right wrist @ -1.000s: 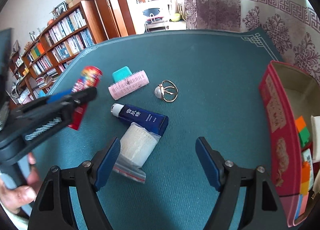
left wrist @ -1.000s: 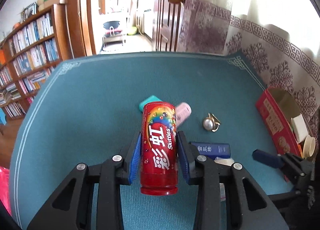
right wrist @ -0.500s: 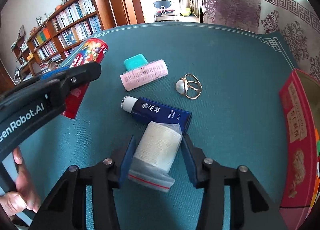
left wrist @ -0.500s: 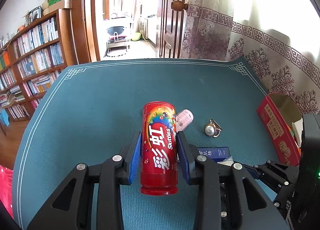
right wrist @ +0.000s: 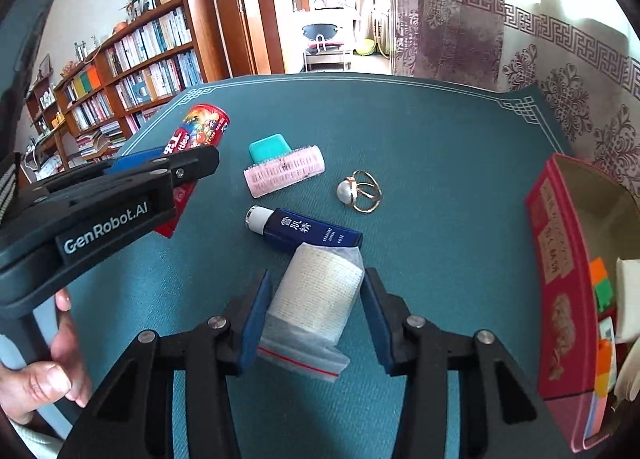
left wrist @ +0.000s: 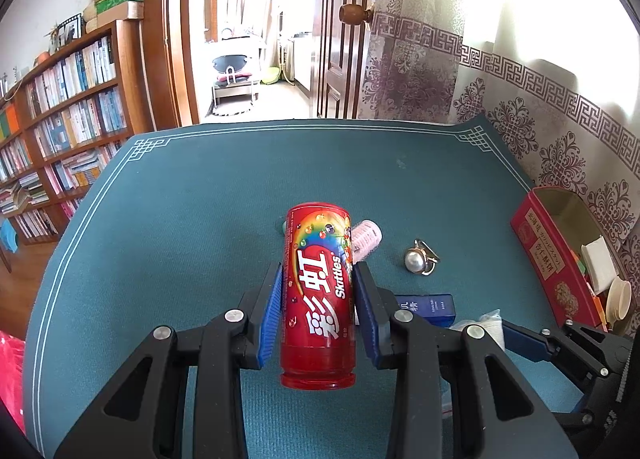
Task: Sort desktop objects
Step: 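Grasp the bagged gauze roll with the right tool while the left tool holds the Skittles tube, then carry Skittles tube and gauze roll into the pink tin and open both tools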
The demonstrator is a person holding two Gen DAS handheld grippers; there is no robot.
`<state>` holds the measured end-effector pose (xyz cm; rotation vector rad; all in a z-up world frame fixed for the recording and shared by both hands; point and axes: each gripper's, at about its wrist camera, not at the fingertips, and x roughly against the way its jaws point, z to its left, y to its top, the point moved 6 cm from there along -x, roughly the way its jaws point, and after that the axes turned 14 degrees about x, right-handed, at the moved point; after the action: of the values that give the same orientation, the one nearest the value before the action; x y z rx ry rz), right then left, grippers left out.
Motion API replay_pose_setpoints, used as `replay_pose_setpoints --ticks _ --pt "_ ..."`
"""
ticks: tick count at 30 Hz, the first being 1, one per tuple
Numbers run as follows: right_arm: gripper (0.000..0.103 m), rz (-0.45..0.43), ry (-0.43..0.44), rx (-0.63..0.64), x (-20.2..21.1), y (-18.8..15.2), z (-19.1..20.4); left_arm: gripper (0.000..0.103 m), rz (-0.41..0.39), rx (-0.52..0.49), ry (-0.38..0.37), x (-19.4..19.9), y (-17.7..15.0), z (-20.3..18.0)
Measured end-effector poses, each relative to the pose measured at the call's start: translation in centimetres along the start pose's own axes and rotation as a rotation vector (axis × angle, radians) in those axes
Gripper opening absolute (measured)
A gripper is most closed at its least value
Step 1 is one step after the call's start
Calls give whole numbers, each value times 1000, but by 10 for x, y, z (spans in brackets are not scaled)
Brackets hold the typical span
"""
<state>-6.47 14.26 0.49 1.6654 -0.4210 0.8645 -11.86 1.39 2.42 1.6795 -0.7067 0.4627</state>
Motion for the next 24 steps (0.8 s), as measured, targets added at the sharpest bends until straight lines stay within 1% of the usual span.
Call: replay_pose_setpoints --ticks 5,11,14,18,24 --pt "50 -15 -40 0 11 -1 -5 38 1 4 -22 2 0 -4" --pt "50 -47 -147 69 28 0 -6 38 6 -4 -38 2 -4 -11" --pt "50 -63 -185 102 36 2 -4 38 8 -13 -44 2 -6 -15" --pt "50 -78 -207 118 44 3 -4 38 6 -24 -54 4 -7 -22" --pt "50 -93 -215 103 54 3 -10 38 5 -24 -77 5 -10 -29"
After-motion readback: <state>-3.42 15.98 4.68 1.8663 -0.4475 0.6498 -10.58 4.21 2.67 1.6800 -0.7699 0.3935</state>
